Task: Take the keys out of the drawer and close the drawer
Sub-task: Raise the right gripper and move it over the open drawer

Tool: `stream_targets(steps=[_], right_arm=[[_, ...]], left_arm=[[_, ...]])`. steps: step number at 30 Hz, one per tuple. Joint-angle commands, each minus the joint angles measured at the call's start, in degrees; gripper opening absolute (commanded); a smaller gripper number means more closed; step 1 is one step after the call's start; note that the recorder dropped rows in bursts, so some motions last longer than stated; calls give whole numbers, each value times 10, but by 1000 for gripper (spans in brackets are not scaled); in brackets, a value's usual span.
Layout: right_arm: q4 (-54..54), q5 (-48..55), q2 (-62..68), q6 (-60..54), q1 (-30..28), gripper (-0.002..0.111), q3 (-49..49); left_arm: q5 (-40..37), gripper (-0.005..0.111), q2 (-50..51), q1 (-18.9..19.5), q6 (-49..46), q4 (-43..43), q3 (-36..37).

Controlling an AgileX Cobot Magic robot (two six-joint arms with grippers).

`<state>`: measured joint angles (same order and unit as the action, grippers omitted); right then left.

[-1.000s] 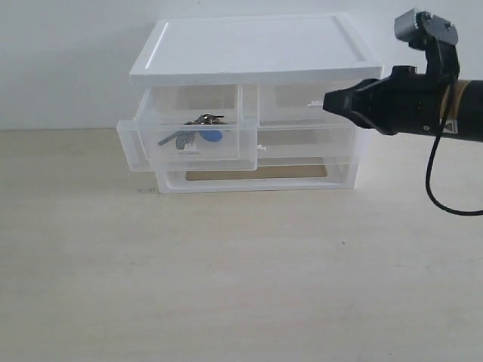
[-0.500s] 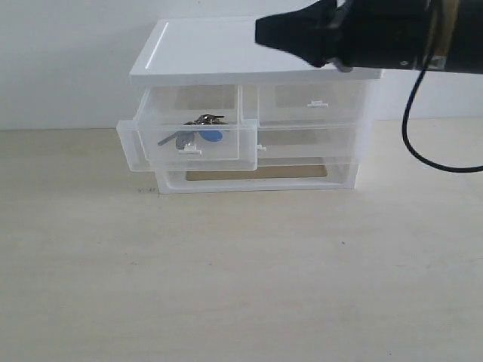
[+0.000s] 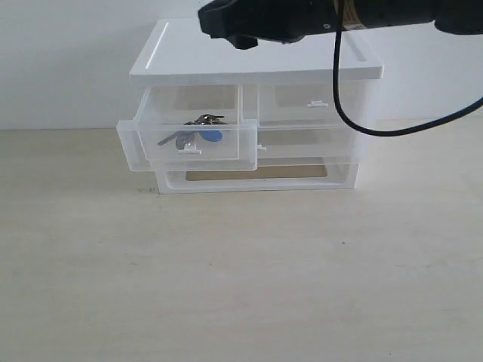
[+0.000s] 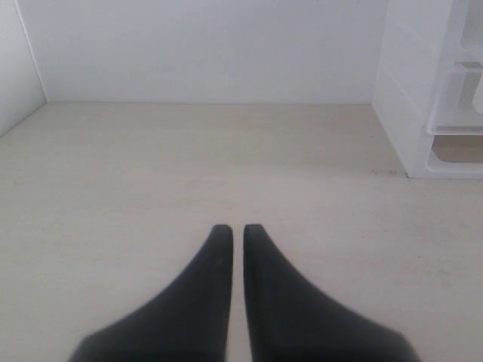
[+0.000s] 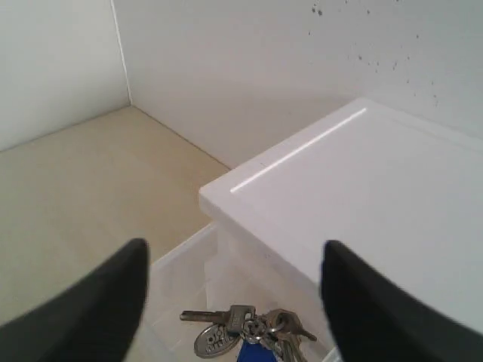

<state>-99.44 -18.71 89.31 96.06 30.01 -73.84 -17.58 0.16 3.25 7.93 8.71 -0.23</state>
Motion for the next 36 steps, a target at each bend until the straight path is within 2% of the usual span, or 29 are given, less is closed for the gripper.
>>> stream_targets(steps=[1,5,8,11,13,16,21,24,29,36], right_arm=[[-5,36,-5,-41,18,74,-6],[-5,187,-5,-111,54,65,-6],[-5,319,-5,-168,90,65,-6],[90,537,-4,-313,132,65,-13],[174,609,-1,-386,138,65,-29],[322,616,-1,-500,138,65,-55],[655,627,4,-765,138,65,-143],[773,671,24,-863,138,65,-193],[875,740,108,-971,140,65,-277],[872,789,221,-972,140,65,-417]], left_arm=[[1,5,-2,1,-1,-6,2],[1,5,-2,1,-1,-6,2],[1,5,-2,1,-1,-6,2],[1,5,-2,1,-1,-6,2],[1,5,-2,1,-1,-6,2],[0,5,-2,1,-1,-6,2],[0,5,-2,1,-1,-6,2],[0,5,-2,1,-1,-6,2],[0,5,-2,1,-1,-6,2],[0,5,-2,1,-1,-6,2]])
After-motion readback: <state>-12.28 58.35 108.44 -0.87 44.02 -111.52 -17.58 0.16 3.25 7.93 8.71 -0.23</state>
